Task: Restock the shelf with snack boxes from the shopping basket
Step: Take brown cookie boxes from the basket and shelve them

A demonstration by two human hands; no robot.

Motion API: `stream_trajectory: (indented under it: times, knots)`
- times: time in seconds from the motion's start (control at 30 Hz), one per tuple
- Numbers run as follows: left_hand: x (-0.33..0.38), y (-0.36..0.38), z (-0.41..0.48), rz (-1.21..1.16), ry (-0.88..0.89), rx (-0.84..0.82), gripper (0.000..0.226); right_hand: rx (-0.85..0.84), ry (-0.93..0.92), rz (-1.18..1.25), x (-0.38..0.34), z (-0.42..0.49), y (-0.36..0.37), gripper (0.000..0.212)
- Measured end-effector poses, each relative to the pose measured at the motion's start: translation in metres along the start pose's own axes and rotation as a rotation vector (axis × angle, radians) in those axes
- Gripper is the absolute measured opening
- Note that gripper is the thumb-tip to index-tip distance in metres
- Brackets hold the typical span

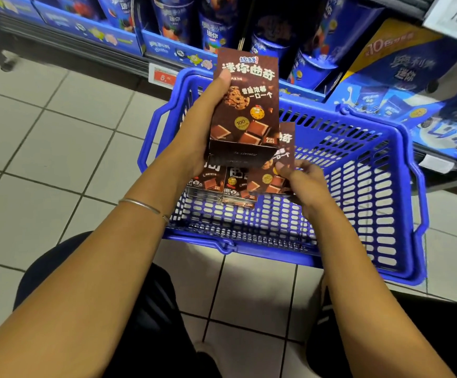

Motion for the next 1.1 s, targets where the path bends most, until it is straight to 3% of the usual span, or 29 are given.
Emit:
stream_trajectory:
  times: [0.17,0.43,0.63,0.73,0.8,0.9,1.03,1.1]
  knots:
    - [0.001,0.002,-0.001,0.058,0.053,0.016,0.052,0.012,-0.021,0.226,-0.029,-0.028,-0.035,0.011]
    - [0.003,0.003,0.002,0.142,0.183,0.064,0.060,-0.109,-0.075,0.387,-0.083,-0.056,-0.055,0.023]
    - [-0.002,0.004,0.003,0.199,0.192,0.052,0.106,-0.187,-0.198,0.297,-0.095,-0.075,-0.015,0.019]
    - [-0.004,0.005,0.003,0.282,0.180,0.099,0.123,-0.147,-0.186,0.267,-0.095,-0.087,0.010,0.036]
    - [-0.004,0.006,0.000,0.296,0.177,0.105,0.114,-0.148,-0.127,0.310,-0.096,-0.090,0.019,0.042]
    - [0.000,0.010,-0.004,0.273,0.227,0.111,0.064,-0.162,-0.115,0.286,-0.100,-0.092,0.025,0.039]
    - [0.002,0.006,-0.004,0.106,0.166,0.114,0.066,-0.259,-0.151,0.206,-0.106,-0.081,0.014,0.048]
    - [0.003,0.003,-0.007,0.059,0.149,0.141,0.064,-0.139,-0.099,0.220,-0.101,-0.067,0.005,0.056]
Point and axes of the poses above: each hand's wrist, its own z-axis towards the middle knuckle, its own y-axis out of the palm, x = y × z, the point moved 2 cm from there along z, towards the middle knuckle, and after that the axes turned 14 degrees about x, right-handed, at the moved point
